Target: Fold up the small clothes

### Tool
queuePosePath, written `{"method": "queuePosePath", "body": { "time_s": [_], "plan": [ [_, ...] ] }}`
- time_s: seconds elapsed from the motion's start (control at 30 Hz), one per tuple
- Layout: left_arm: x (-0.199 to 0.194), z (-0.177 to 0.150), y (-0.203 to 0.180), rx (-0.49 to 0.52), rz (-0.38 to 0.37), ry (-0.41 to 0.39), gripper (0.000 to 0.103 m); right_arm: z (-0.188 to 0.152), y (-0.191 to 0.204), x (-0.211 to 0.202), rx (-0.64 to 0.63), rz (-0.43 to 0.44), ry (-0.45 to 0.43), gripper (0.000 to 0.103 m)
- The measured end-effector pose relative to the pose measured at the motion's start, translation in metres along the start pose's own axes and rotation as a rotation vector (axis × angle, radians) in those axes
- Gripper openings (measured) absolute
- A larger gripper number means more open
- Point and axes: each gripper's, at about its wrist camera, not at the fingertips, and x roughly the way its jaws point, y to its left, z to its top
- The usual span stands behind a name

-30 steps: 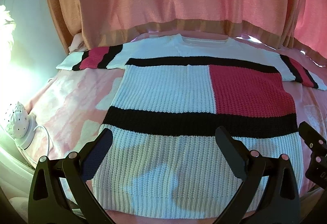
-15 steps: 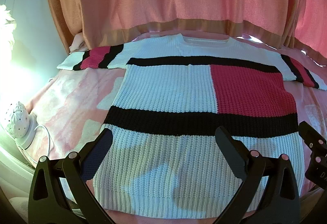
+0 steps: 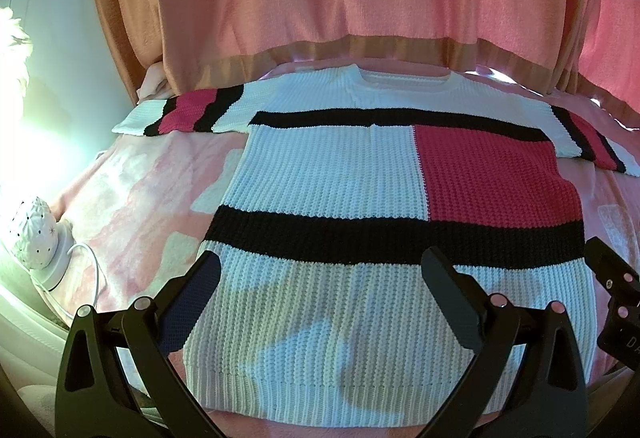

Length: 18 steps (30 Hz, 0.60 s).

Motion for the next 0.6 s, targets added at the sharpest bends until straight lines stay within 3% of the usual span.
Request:
{"method": "queuePosePath", "body": {
  "time_s": [0.6],
  "plan": [
    [0.001,-0.0014,-0.0001,0.0,0.004,-0.001,0.098,-0.0016,0.0031,0.0001,0.001,0.0,0.001,0.098]
  ]
}}
